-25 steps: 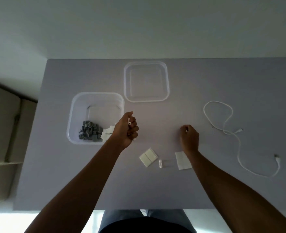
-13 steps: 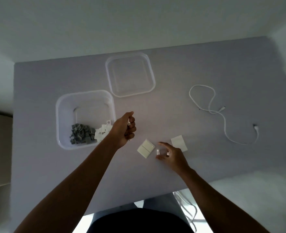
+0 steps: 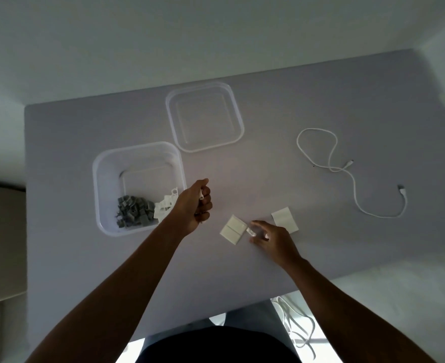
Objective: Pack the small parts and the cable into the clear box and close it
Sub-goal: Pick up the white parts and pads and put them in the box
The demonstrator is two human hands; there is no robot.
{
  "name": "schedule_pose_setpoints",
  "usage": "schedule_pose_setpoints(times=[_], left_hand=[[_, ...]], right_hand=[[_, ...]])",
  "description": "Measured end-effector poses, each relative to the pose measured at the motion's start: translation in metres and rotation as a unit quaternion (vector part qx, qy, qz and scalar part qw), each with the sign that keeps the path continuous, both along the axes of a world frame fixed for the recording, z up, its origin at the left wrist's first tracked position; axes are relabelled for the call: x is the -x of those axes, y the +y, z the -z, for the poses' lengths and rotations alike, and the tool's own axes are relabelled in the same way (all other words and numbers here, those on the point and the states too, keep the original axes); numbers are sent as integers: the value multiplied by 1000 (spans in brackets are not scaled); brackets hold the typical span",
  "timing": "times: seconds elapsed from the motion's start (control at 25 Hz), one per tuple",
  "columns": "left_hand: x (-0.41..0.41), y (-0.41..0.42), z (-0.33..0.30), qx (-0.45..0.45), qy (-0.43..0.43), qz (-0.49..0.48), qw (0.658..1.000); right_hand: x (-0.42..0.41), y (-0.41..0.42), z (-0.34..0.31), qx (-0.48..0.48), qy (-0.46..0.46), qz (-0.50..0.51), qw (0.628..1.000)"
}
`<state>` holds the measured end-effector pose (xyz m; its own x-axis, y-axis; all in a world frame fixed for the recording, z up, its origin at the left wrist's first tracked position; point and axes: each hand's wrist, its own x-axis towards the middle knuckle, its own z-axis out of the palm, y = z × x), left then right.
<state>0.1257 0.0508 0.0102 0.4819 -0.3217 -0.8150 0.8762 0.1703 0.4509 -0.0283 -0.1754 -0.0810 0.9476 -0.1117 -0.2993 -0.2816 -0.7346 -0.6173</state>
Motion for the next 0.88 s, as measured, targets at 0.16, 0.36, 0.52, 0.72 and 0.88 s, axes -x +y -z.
schedule_pose_setpoints(times=[0.16,0.36,0.52,0.72,0.88], left_hand=[[-2,6,-2,-5,-2,-8,1000],[-1,14,-2,-12,-7,-15,1000],[-8,28,-5,-6,-20,-40,999],[-28,63,-12,34,-13,-111,993],[-42,94,-12,42,-17,-162,986]], right_hand=[[8,7,5,46,-75,71,994],[15,17,7,32,-73,108,991],[-10,32,-16,-196,3,335,921],[-69,72,-74,-604,90,345,713],[-121,111,-106,-736,109,190,640]])
